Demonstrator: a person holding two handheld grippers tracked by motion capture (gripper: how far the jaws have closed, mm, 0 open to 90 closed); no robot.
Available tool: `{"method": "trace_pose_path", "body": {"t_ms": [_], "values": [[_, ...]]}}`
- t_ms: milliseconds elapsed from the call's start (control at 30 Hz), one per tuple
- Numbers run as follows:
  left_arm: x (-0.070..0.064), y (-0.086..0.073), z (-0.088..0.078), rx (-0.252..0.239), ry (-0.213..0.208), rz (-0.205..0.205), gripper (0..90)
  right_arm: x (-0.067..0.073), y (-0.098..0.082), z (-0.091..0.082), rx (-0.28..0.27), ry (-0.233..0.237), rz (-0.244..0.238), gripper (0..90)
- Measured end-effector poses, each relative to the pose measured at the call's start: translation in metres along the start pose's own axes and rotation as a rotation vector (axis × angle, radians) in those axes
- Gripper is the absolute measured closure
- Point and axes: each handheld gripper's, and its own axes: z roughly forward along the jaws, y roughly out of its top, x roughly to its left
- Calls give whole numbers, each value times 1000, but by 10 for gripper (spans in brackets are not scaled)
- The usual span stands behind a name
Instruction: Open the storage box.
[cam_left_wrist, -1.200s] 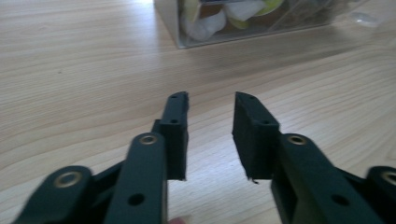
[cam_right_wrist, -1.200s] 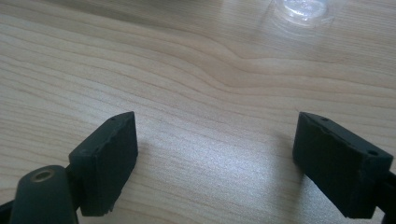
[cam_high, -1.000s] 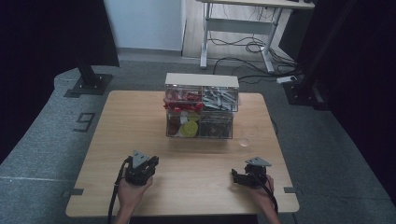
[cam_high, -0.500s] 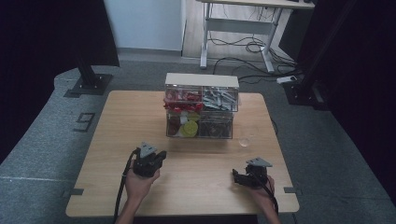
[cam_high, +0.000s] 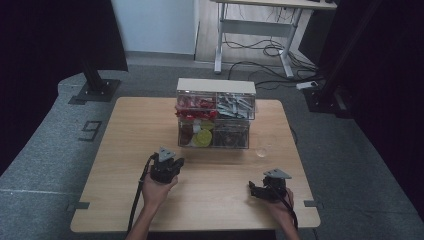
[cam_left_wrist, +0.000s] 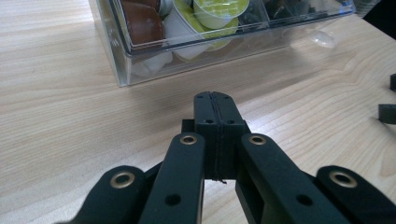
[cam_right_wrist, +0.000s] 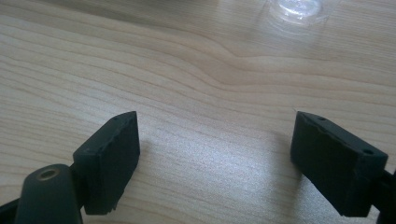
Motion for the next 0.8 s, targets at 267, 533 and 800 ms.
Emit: {"method": "trace_pose_path", "body": {"t_ms": [267,533,800], "values": [[2,3,13,17,-19,-15,900,0,0,0,0,0,1,161],[4,4,28,40,-29,-38,900,0,0,0,0,-2,2,161],[2,4,44,69,-42,-34,900,0,0,0,0,-2,3,161]]}}
